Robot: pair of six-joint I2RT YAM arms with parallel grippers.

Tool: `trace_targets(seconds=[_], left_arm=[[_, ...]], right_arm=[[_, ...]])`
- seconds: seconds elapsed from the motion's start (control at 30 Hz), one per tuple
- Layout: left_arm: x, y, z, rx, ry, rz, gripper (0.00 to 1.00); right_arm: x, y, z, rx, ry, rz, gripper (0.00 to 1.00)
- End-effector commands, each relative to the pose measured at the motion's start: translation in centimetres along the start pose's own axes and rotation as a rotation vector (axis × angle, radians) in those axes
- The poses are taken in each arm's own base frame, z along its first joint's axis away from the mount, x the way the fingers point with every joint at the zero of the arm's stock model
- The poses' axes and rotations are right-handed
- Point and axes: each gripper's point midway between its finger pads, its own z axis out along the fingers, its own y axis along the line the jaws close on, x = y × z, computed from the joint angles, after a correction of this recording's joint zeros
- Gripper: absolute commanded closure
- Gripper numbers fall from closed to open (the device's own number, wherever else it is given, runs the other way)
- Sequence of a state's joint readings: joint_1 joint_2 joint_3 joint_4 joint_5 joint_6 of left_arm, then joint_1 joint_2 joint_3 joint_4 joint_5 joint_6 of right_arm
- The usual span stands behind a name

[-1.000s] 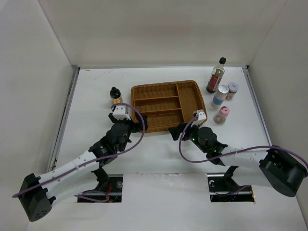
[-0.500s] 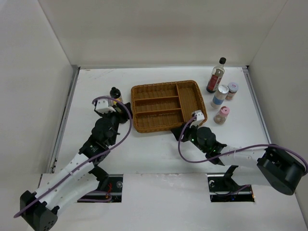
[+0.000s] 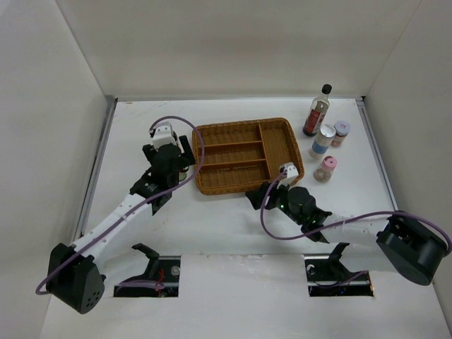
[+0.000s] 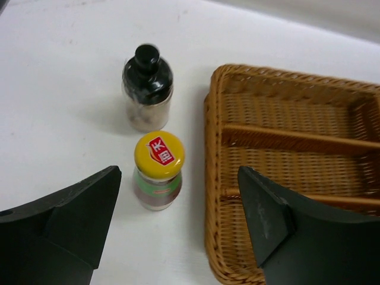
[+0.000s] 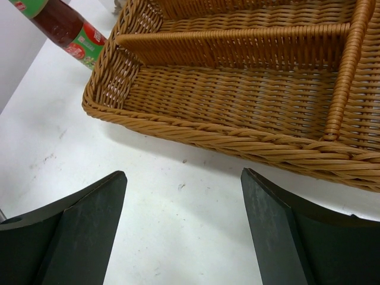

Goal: Organize the condiment bottles

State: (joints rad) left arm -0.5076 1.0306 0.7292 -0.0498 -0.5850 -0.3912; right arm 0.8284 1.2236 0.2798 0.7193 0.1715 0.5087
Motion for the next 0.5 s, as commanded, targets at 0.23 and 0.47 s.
trace_targets(seconds=[0.23, 0.47], left_arm=[[-0.1, 0.6, 1.4, -0.036, 0.010, 0.011, 0.31], [-0.1, 1.0, 3.0, -0.052, -0.010, 0.012, 0.44]], right_arm=[[-1.9, 2.1, 0.6, -0.064, -0.052, -0.001, 0.15], [-1.8, 2.1, 0.7, -0.064, -0.046, -0.004, 0.16]])
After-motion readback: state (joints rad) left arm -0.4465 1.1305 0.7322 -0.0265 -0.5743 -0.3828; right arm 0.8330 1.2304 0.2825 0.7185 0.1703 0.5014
